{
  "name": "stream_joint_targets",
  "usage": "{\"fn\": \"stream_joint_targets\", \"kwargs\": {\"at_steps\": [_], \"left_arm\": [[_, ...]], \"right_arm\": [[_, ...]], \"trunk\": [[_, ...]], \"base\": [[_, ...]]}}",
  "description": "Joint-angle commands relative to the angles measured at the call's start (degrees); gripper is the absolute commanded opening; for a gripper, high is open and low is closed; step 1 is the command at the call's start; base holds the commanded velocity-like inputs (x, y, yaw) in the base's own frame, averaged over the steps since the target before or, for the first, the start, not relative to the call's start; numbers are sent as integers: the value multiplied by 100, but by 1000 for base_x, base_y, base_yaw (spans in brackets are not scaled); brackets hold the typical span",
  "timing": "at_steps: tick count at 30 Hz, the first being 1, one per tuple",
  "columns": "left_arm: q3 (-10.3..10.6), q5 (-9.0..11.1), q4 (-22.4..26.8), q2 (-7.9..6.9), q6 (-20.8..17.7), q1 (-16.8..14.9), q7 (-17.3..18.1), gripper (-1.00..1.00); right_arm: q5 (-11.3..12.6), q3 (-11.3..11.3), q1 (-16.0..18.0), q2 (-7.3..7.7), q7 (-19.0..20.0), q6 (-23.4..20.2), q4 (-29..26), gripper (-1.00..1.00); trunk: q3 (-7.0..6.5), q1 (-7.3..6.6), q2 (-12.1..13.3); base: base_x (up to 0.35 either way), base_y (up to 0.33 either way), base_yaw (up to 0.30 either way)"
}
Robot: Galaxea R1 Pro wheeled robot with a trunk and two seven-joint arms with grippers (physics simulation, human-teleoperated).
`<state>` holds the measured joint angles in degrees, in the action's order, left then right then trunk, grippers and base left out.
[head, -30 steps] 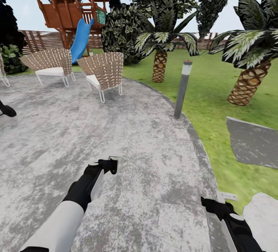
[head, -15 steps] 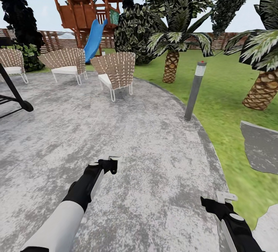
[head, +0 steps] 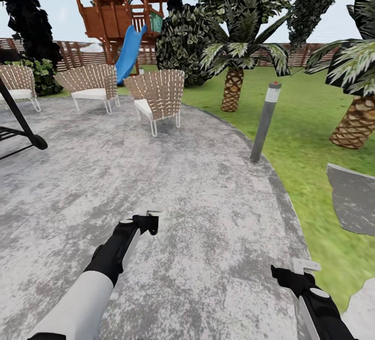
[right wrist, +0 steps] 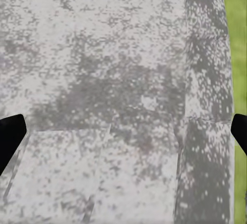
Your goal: Pick up the pesticide atomizer in the garden and spray insectifuge to fully cover both potted plants in the garden.
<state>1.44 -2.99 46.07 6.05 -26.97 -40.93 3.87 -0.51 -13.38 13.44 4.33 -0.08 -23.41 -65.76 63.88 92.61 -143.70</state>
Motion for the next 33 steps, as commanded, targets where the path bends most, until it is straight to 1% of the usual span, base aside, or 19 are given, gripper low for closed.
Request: {"fn": "stream_joint_targets", "kwargs": {"at_steps": [1,23,33], "left_arm": [[-4,-35,8,2,-28,-3,24,-100],[-4,-35,8,2,-32,-3,26,-100],[-4,-35,8,2,-36,-3,26,-100]], "right_arm": [[-6,0,1,0,-1,-32,-9,100],[-11,2,1,1,-1,-33,-7,100],[-2,-7,1,6,-1,-33,-7,100]], "trunk": [[11,-1,-2],[144,-1,-2],[149,-1,-2]], "base": [[0,0,158],[0,0,207],[0,0,19]]}}
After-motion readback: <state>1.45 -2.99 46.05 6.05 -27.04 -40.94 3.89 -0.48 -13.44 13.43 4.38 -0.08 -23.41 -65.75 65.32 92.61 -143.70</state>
